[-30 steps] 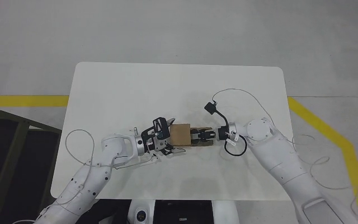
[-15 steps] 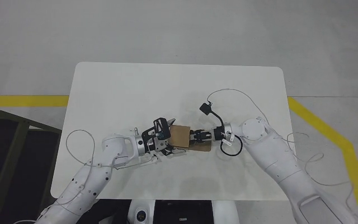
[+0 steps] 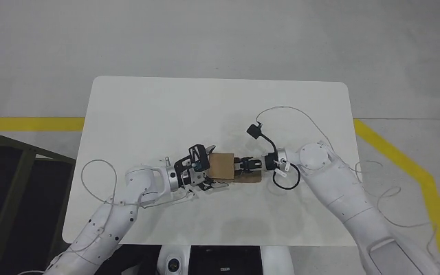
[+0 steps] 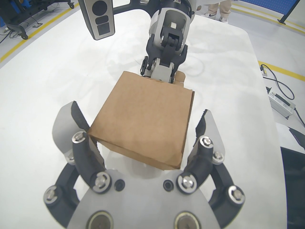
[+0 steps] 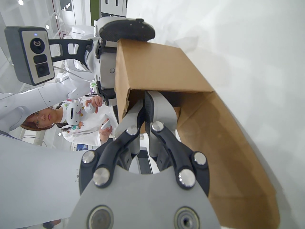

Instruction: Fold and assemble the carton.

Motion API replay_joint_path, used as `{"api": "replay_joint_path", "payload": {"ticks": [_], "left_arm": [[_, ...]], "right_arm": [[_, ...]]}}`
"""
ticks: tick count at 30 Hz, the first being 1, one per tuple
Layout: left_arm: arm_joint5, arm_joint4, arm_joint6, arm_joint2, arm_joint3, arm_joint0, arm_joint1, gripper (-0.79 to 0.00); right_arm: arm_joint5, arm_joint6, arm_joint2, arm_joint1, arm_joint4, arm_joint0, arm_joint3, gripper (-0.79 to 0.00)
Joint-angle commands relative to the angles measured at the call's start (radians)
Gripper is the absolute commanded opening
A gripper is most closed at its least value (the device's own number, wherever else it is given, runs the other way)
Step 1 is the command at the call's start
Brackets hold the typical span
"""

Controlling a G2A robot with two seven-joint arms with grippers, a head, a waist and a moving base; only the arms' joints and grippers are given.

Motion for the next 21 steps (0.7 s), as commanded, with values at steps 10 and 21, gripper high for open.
{"api": "replay_joint_path", "payload": {"ticks": [10, 21], "left_arm": [[0.003, -0.002, 0.000, -0.004, -0.003, 0.004, -0.003, 0.000], [0.002, -0.001, -0.003, -0.006, -0.006, 0.006, -0.005, 0.000]], "right_arm": [[0.059, 0.029, 0.149, 0.062, -0.059, -0.058, -0.064, -0.785], [0.140, 0.135, 0.285, 0.126, -0.140, -0.167, -0.227, -0.616]]}}
